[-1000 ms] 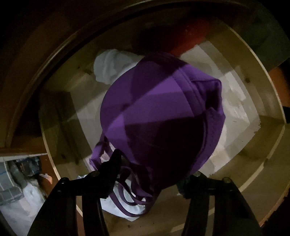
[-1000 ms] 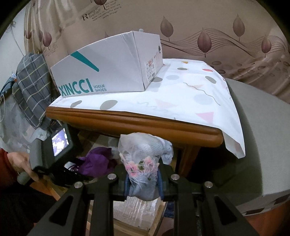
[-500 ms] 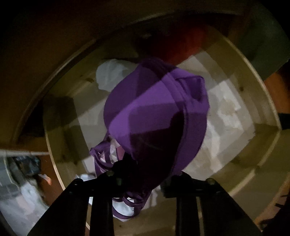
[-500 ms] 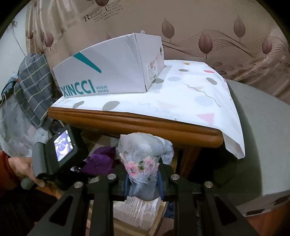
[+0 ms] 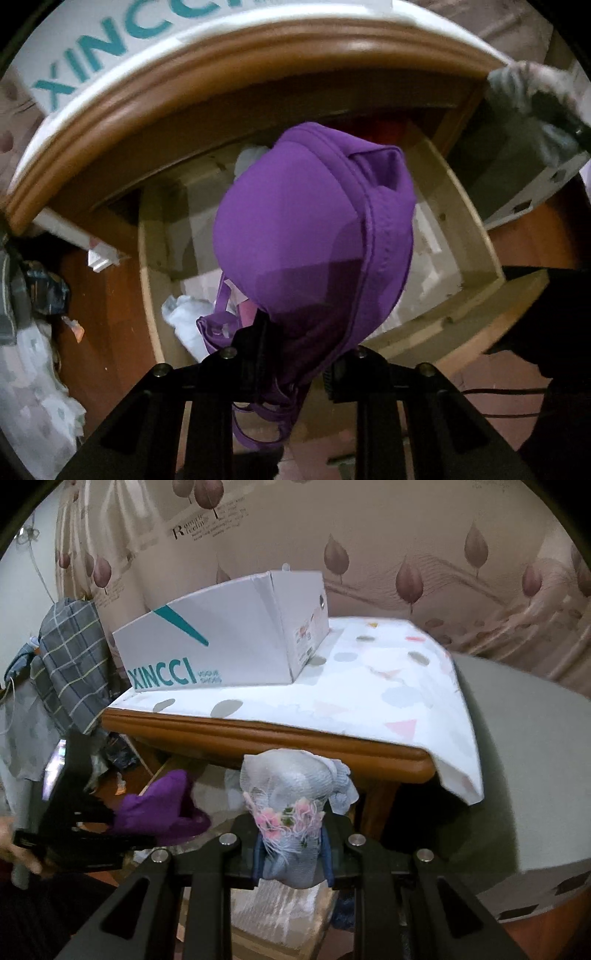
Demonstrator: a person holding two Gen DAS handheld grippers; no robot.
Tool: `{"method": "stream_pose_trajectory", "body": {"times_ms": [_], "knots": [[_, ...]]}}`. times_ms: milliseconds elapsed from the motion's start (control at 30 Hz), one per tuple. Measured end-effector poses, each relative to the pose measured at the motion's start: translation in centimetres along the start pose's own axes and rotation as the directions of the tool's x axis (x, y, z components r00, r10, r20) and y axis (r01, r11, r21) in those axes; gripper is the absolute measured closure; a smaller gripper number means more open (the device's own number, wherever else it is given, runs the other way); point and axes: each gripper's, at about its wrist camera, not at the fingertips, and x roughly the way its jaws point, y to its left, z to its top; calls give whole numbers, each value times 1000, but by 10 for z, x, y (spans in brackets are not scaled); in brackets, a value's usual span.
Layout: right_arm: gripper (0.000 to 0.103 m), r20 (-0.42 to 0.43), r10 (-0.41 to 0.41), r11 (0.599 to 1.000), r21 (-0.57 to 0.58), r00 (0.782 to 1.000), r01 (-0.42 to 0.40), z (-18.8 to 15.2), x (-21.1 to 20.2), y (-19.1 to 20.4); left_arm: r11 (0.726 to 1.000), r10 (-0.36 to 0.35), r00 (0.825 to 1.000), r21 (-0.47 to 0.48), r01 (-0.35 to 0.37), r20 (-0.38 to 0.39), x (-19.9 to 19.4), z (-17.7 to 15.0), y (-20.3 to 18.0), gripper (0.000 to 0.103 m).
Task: Take underwear out of drawer
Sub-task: 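Carry the purple bra over the white box while the right holds the floral underwear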
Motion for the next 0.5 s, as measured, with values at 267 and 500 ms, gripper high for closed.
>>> {"method": "stream_pose_trajectory", "body": {"times_ms": [267, 500], "knots": [[80, 16, -27, 999, 29, 999, 27, -1, -3, -6, 998, 7, 996, -67, -1, 87, -52, -9, 10, 82], [80, 29, -54, 997, 59, 998, 52, 0, -3, -14, 994, 6, 985, -109, 13, 170, -106, -7, 27, 82]]}}
